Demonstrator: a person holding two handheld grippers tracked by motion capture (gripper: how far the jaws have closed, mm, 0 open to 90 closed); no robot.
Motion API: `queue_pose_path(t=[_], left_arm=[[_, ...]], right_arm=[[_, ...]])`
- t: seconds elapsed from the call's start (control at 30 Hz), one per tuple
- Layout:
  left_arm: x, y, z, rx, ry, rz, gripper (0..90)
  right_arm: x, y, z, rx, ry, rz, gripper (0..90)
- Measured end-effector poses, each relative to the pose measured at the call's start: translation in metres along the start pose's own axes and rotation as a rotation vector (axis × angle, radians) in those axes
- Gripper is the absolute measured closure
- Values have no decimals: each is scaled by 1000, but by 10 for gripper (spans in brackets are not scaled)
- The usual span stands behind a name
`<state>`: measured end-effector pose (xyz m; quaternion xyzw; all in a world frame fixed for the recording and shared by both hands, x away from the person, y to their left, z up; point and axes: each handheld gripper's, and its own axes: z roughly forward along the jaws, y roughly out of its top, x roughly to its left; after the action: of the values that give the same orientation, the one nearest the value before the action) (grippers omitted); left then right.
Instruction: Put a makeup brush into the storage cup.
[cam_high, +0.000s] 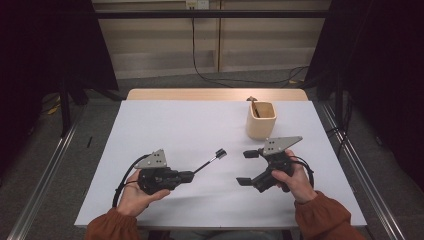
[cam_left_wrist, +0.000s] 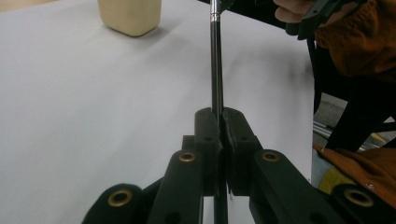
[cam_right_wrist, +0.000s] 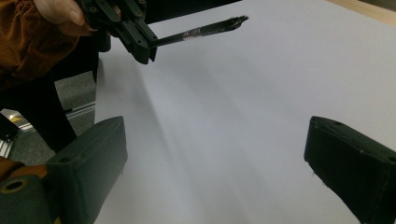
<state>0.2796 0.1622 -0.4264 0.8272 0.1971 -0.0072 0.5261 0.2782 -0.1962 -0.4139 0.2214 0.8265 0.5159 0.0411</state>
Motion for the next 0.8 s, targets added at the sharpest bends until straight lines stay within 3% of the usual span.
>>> queue_pose_path(t=[0.43, 0.8], left_arm=[[-2, 1, 0, -38, 14, -1, 855], [-3, 3, -1, -82, 27, 5, 855]], right_arm=[[1, 2, 1, -67, -8, -14, 51], [1, 2, 3, -106, 78, 31, 43]])
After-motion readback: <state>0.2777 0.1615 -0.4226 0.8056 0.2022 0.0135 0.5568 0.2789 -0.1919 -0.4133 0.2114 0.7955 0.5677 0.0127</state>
